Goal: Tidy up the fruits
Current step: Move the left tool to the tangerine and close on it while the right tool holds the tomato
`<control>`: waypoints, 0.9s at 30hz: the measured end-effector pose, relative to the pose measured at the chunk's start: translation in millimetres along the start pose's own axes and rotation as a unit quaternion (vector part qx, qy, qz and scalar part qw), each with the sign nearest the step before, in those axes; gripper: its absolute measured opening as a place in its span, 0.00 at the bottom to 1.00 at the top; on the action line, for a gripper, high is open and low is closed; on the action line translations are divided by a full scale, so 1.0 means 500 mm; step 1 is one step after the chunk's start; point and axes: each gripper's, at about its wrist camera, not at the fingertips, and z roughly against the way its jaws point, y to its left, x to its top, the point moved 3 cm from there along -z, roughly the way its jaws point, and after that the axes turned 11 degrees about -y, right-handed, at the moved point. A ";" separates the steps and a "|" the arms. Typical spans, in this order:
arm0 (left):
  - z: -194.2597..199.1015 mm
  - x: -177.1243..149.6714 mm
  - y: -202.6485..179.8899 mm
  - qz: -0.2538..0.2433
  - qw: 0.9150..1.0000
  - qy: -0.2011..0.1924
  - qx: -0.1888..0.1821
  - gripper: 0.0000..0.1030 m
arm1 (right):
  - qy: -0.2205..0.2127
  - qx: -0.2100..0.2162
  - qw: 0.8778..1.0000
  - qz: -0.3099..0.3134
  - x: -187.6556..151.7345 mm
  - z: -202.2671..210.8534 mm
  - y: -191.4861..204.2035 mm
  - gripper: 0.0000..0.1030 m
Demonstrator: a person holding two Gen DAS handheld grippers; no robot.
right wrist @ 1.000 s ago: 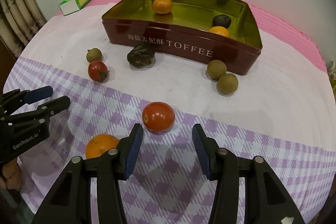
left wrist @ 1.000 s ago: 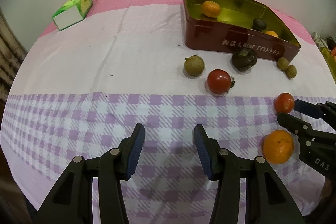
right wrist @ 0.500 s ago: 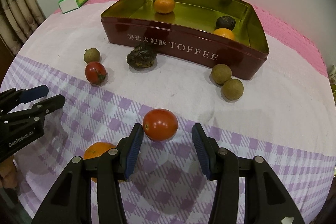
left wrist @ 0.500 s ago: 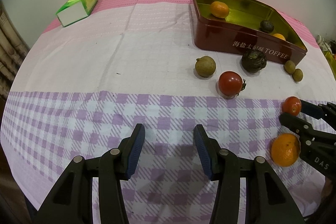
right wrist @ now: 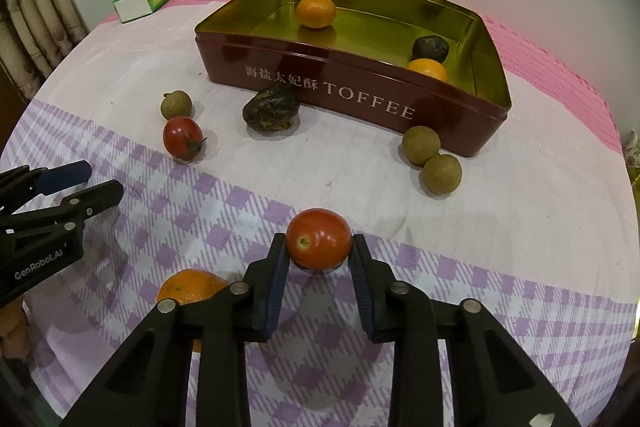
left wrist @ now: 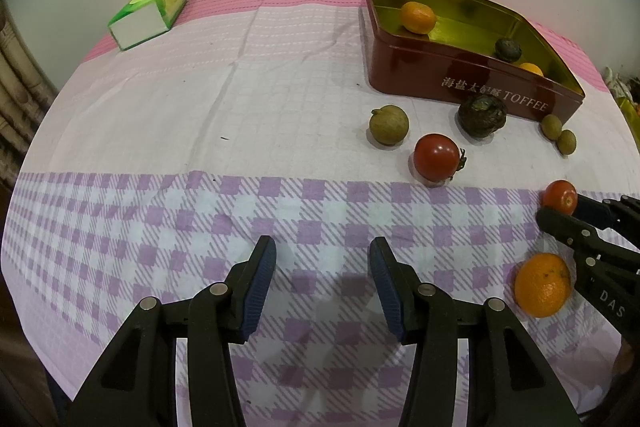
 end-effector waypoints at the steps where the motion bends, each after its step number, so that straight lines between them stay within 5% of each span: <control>1: 0.001 -0.002 -0.001 0.001 1.000 0.000 0.000 0.49 | 0.000 0.000 1.000 -0.001 0.000 0.001 -0.001 0.27; 27: 0.052 -0.060 -0.101 -0.034 0.999 0.007 -0.035 0.49 | 0.000 -0.049 0.997 -0.062 -0.045 0.038 -0.129 0.27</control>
